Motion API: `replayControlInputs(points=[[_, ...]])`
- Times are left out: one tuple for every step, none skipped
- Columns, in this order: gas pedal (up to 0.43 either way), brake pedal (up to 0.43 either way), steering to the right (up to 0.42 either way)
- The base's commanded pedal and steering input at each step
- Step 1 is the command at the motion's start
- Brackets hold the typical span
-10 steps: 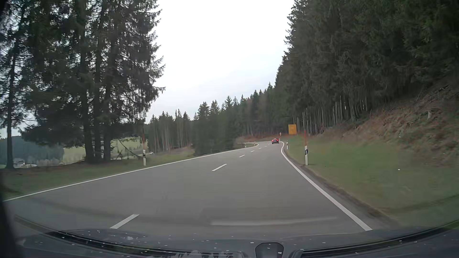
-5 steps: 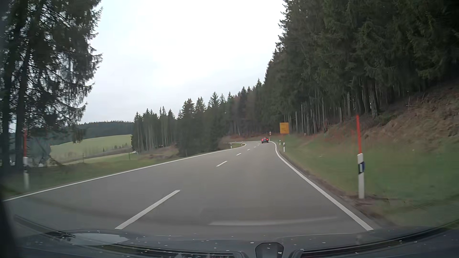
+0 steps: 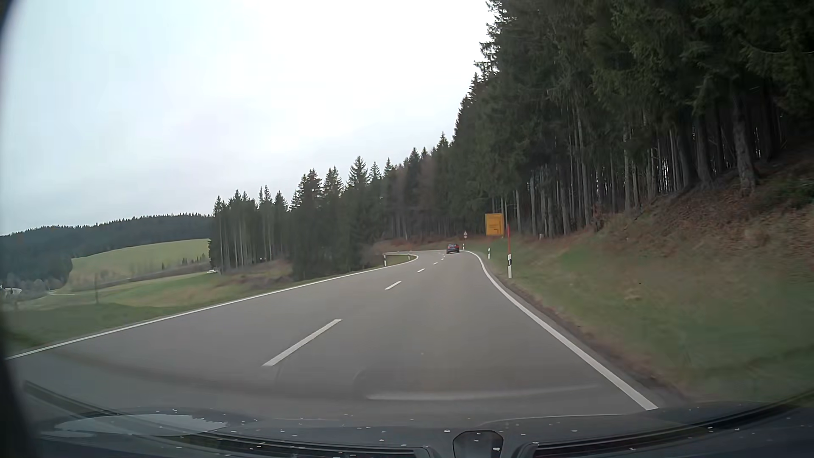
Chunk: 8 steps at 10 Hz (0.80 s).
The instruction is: Follow the waypoints while adhering to traffic rules and regulations
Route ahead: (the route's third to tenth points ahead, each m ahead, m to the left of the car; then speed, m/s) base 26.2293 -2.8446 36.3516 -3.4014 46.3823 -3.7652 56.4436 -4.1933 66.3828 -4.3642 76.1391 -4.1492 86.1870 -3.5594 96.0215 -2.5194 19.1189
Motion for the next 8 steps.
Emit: replayControlInputs(points=[[0.0, 0.0, 0.009], [0.0, 0.012, 0.009], [0.0, 0.055, 0.009], [0.0, 0.085, 0.008], [0.0, 0.122, 0.008], [0.0, 0.134, 0.008], [0.0, 0.14, 0.008], [0.0, 0.14, 0.008]])
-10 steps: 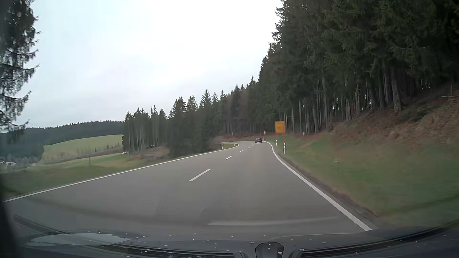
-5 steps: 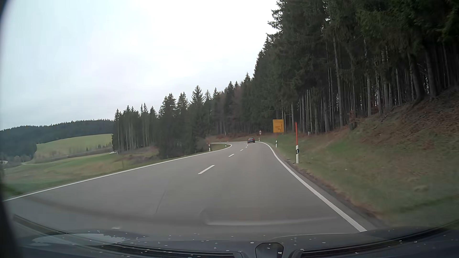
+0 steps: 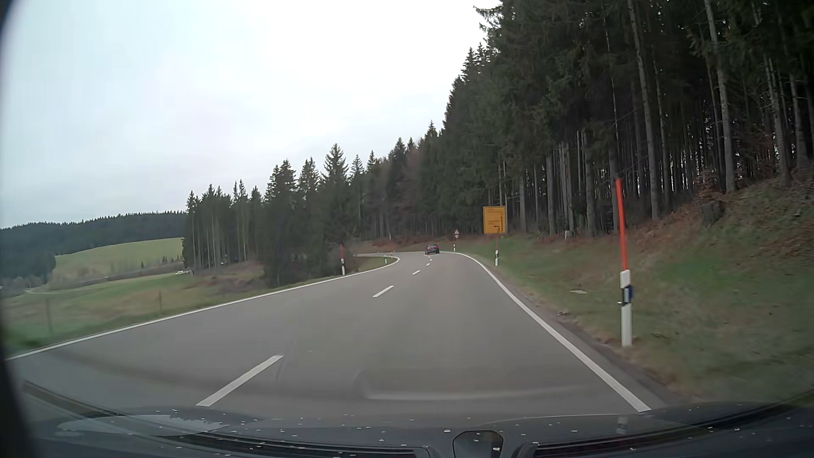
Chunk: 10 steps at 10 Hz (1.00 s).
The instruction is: Follow the waypoints while adhering to traffic rules and regulations
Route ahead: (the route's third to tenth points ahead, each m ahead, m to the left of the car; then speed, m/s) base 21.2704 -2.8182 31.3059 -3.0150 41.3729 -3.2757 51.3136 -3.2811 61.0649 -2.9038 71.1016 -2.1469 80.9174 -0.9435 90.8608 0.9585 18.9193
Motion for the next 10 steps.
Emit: replayControlInputs(points=[[0.0, 0.14, 0.008], [0.0, 0.14, 0.008], [0.0, 0.14, 0.008], [0.0, 0.152, 0.008], [0.0, 0.165, 0.008], [0.0, 0.165, 0.008], [0.0, 0.165, 0.008], [0.0, 0.159, 0.007], [0.0, 0.159, 0.005], [0.0, 0.159, 0.004]])
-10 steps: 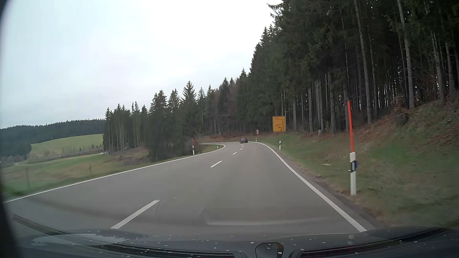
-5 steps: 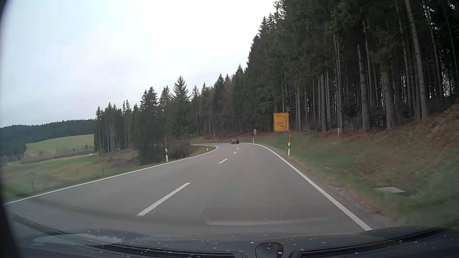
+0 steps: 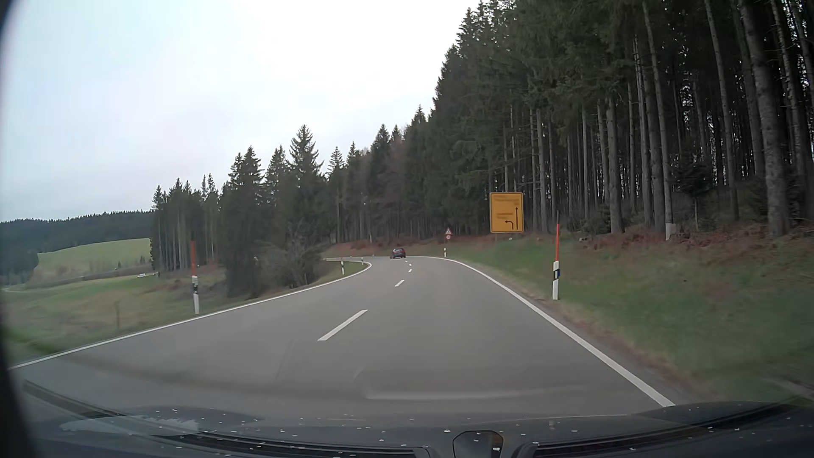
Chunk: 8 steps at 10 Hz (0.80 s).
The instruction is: Follow the waypoints while adhering to traffic rules and regulations
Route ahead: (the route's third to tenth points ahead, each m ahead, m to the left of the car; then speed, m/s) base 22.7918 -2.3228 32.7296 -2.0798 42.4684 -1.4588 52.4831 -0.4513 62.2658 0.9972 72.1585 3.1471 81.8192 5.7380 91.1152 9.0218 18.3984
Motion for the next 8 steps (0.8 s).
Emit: replayControlInputs(points=[[0.0, 0.159, 0.003], [0.0, 0.159, 0.002], [0.0, 0.159, 0.002], [0.0, 0.159, 0.0], [0.0, 0.159, -0.002], [0.0, 0.159, -0.003], [0.0, 0.159, -0.003], [0.0, 0.159, -0.004]])
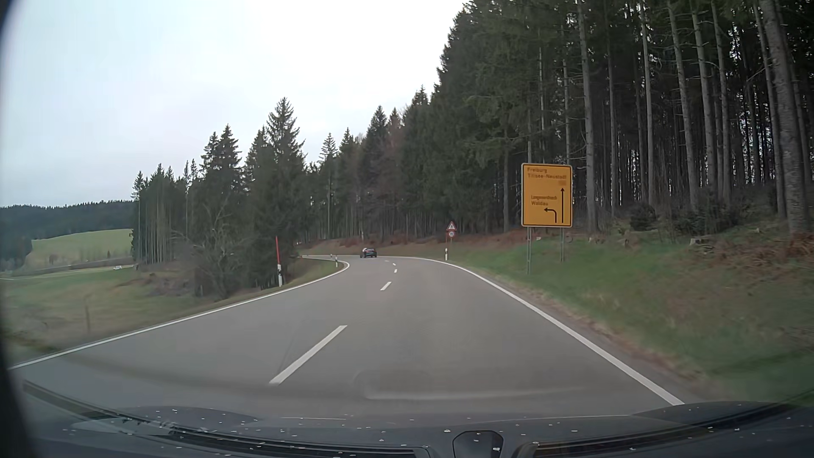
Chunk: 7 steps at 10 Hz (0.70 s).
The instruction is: Follow the waypoints while adhering to traffic rules and regulations
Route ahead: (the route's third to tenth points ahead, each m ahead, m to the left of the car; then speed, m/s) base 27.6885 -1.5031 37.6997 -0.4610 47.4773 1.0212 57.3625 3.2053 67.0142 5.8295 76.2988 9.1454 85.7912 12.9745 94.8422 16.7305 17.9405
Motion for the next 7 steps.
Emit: replayControlInputs(points=[[0.0, 0.159, -0.004], [0.0, 0.159, -0.005], [0.0, 0.159, -0.006], [0.0, 0.152, -0.007], [0.0, 0.152, -0.007], [0.0, 0.134, -0.009], [0.0, 0.024, -0.011]])
